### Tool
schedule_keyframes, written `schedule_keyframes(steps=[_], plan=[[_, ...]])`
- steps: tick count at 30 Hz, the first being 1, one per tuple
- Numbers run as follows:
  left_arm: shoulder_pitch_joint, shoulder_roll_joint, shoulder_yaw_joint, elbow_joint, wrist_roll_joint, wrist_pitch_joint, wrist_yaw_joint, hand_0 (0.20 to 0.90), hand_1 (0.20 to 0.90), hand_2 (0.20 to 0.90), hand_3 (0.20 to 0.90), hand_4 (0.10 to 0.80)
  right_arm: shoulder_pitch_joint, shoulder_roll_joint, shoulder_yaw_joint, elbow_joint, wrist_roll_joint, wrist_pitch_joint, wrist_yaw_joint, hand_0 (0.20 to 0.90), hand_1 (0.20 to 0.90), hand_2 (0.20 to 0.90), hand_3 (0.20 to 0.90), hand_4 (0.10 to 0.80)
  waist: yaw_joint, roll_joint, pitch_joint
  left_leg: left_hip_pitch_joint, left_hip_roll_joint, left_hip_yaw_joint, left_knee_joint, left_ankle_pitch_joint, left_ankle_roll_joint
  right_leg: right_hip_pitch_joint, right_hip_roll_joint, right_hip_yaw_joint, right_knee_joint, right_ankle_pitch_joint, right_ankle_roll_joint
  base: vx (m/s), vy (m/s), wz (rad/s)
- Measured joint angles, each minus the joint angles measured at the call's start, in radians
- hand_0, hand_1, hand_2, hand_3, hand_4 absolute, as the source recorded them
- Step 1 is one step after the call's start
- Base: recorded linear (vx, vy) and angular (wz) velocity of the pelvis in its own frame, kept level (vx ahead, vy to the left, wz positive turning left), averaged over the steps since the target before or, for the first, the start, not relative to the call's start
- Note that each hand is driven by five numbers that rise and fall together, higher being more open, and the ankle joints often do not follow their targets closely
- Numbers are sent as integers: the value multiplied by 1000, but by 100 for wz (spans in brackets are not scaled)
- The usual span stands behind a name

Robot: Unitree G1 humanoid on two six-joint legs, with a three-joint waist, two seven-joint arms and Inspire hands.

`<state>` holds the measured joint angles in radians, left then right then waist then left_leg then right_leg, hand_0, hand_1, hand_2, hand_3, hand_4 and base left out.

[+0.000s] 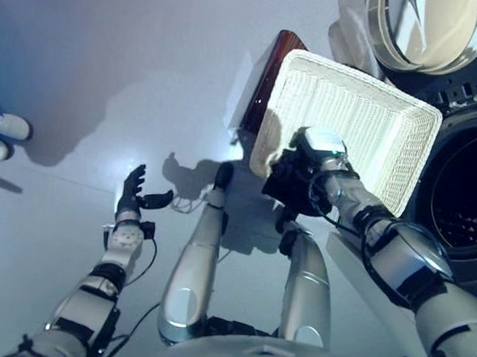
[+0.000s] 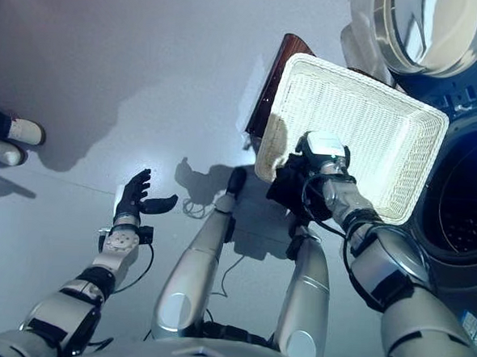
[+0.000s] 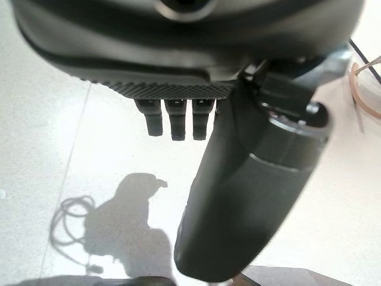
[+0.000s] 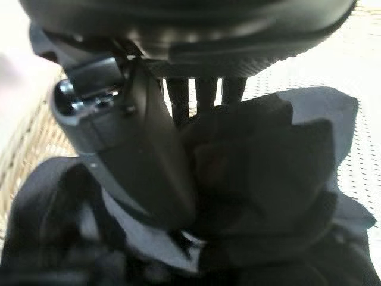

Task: Pick up the clothes and place them into the washing machine

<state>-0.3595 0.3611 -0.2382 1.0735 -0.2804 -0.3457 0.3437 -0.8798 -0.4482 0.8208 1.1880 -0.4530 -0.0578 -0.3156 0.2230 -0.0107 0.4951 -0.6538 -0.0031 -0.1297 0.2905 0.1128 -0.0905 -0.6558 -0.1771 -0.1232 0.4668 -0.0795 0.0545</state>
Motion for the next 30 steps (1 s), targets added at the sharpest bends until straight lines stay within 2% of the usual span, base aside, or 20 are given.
schedule_keyframes(steps=[8,11,14,16,20,23,25,30], plan=[[3,0,0,19,4,17,0,900,900,900,900,800,9,-3,-53,45,3,13,0,300,300,300,300,400,5,2,0,40,1,10,-7,-4,5,35,2,10,-13,2,-3,9,3,-3],[4,0,0,22,5,17,0,900,900,900,900,800,9,-4,-116,54,42,15,-4,300,300,300,300,400,5,2,-1,50,0,22,-18,-2,8,36,1,24,-19,4,-4,30,37,-6],[9,-1,0,43,4,18,2,900,900,900,900,800,6,-4,-210,71,98,20,-22,300,300,300,300,400,-1,15,-8,59,0,31,-19,-2,22,51,6,34,-44,17,7,26,30,-12],[9,0,1,48,4,18,6,900,900,900,900,800,6,-7,-332,84,222,12,-29,300,300,300,300,400,-4,21,-9,66,0,39,-19,-4,25,60,5,36,-53,20,7,36,30,-5],[18,1,0,49,4,16,22,900,900,900,900,800,8,-13,-594,82,579,-13,-84,300,300,300,300,400,-12,32,-15,80,-1,57,-22,-13,33,70,6,55,-68,23,7,46,36,-11],[37,1,0,43,4,14,26,900,900,900,900,800,23,-4,-712,58,853,-63,-101,300,300,300,300,400,-27,40,-20,92,-2,68,-23,-17,36,77,6,63,-73,23,7,43,28,-12],[46,-1,-2,43,4,14,26,900,900,900,900,800,25,-3,-754,61,977,-103,-103,300,300,300,300,400,-36,46,-22,98,0,74,-25,-19,37,84,9,70,-86,32,19,46,27,-10],[72,-28,-3,43,4,13,27,900,900,900,900,800,28,0,-894,63,1282,-185,-91,300,300,300,300,400,-40,68,-35,121,-1,99,-40,-22,44,97,9,92,-107,40,22,50,29,-11]])
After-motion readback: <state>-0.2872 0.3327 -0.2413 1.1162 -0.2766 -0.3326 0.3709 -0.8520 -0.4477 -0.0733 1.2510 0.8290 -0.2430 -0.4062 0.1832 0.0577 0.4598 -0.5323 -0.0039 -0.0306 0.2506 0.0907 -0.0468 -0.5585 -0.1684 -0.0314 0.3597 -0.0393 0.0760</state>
